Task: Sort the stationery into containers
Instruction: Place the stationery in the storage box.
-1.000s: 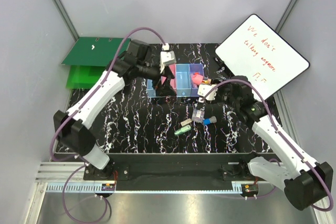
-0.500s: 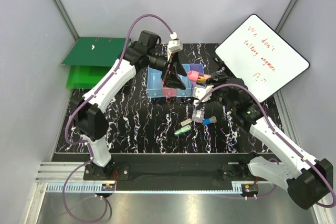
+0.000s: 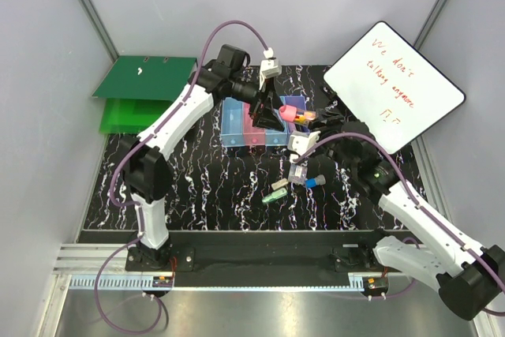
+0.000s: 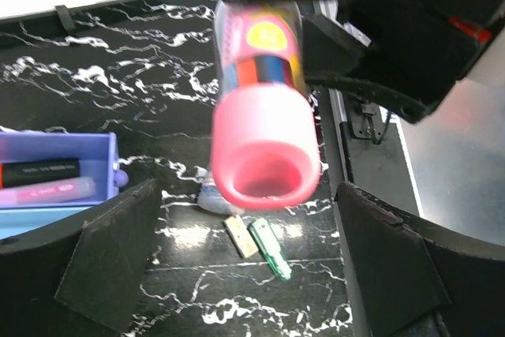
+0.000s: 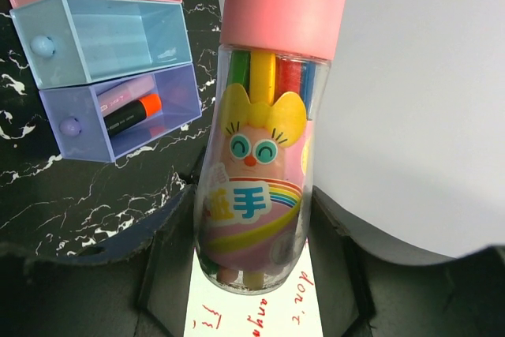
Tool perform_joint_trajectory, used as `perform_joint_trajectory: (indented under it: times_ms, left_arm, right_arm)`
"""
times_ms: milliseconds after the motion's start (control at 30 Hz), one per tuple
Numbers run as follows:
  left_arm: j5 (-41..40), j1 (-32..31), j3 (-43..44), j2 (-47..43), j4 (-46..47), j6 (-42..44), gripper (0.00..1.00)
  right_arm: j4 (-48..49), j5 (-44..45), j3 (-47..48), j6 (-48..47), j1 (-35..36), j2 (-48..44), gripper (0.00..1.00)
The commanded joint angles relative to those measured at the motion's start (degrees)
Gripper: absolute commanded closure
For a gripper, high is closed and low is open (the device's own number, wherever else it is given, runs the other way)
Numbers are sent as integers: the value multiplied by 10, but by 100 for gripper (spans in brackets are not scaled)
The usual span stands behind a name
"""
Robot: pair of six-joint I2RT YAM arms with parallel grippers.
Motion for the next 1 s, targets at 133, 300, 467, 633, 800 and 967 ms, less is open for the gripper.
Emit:
perform_joint_trajectory:
  times_ms: [133,300,467,633,800,967]
  left_arm:
    - [8,-6,64,17,24,-5,1]
    - [11,-14,69,21,28,-9,3]
    - [17,-18,69,28,29,-14,12]
    - [17,-21,71,28,30,-14,29]
    - [17,-23,80,32,31,-15,45]
    - [17,-25,87,35,32,-19,70]
  right_arm:
    - [45,33,27,7,26,-4,100]
    - [54,44,33,15,34,5,100]
    - [56,55,45,21,36,17,100]
    - [57,53,42,21,38,13,100]
    - [75,57,36,23,38,9,100]
    - [77,59,37,23,39,9,100]
